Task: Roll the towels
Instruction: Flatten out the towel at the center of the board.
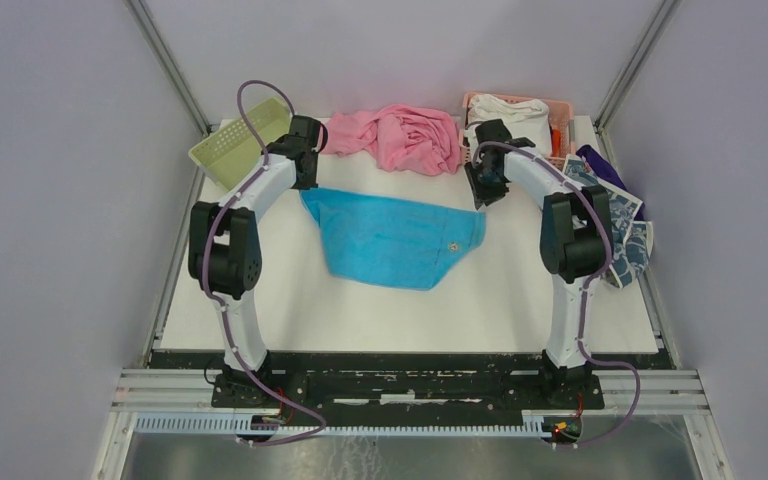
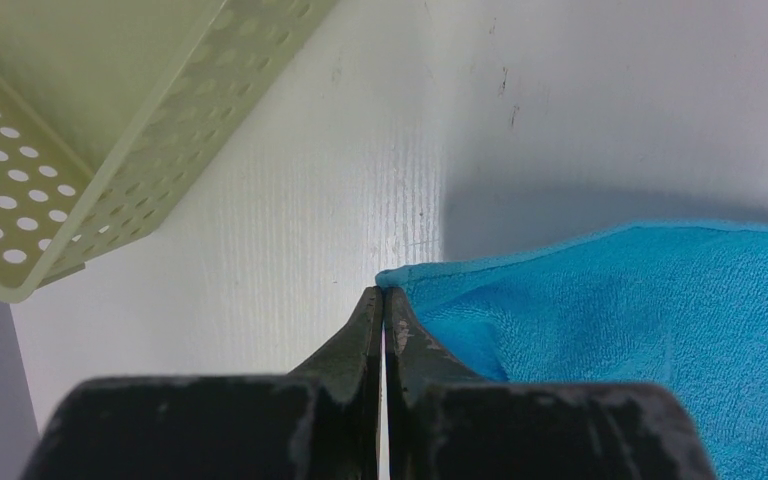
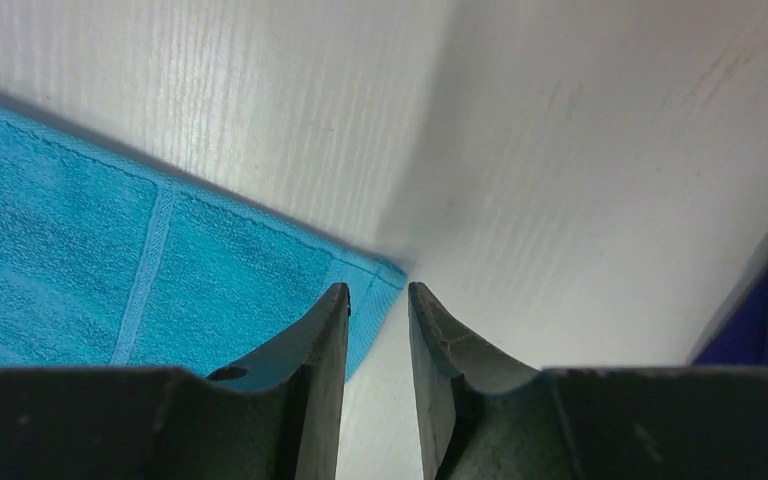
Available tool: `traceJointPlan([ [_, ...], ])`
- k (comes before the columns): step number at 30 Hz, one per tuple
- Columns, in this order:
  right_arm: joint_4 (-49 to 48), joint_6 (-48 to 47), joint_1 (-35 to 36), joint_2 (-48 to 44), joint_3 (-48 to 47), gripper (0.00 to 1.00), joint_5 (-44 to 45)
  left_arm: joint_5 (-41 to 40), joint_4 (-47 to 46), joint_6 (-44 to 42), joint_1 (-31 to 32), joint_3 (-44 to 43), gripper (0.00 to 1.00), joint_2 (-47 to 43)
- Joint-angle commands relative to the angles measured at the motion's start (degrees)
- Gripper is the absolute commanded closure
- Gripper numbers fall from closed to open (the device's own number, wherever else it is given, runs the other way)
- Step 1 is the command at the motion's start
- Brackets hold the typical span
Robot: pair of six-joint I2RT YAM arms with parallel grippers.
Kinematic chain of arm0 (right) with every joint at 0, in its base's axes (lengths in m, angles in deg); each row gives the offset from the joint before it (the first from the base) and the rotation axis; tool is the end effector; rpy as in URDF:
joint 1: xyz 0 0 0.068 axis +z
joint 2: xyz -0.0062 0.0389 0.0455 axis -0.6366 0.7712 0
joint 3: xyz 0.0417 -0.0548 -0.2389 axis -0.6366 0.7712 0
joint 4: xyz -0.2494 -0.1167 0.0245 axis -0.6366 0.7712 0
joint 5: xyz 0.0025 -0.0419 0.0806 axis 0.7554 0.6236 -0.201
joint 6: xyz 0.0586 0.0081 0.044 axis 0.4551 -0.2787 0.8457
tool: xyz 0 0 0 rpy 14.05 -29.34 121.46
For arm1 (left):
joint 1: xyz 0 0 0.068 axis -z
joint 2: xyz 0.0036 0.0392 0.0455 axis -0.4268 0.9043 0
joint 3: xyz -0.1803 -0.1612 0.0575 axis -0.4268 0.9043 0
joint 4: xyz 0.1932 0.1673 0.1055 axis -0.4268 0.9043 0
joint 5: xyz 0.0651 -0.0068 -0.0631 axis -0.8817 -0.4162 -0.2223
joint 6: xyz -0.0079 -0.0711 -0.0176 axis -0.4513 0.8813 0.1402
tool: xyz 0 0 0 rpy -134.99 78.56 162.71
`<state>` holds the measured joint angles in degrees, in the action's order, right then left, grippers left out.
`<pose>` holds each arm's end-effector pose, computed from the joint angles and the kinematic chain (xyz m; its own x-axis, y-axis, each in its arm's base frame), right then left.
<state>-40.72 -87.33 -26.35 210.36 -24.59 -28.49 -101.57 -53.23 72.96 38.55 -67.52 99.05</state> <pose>0.4479 0.1030 0.1426 -0.8990 -0.1849 -0.3971 -0.1933 0.9810 -0.0192 0.4457 -0.0838 0.1861 -0.8017 0.1204 -0.5854 -0.0284 0.9707 0.2386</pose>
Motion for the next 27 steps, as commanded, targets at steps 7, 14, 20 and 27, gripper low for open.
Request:
traceJointPlan([
  [7,1.4,-0.8,-1.0,3.3,-1.9,0.63,-2.0,-0.2,-1.4,-2.1,0.5,0.1,0.97,1.2],
  [14,1.2,-0.6,-1.2,3.9,-0.7,0.63,0.4,-0.3,-1.5,-2.1,0.5,0.2,0.97,1.1],
  [20,1.4,-0.2,-1.2,5.6,-0.7,0.64,-1.0,-0.7,-1.4,-2.0,0.5,0.1,0.97,1.3],
  [27,2.8,-0.4,-1.4,4.9,-1.7,0.89,-1.4,-1.9,-1.3,-1.8,0.5,-0.5,0.97,1.0],
])
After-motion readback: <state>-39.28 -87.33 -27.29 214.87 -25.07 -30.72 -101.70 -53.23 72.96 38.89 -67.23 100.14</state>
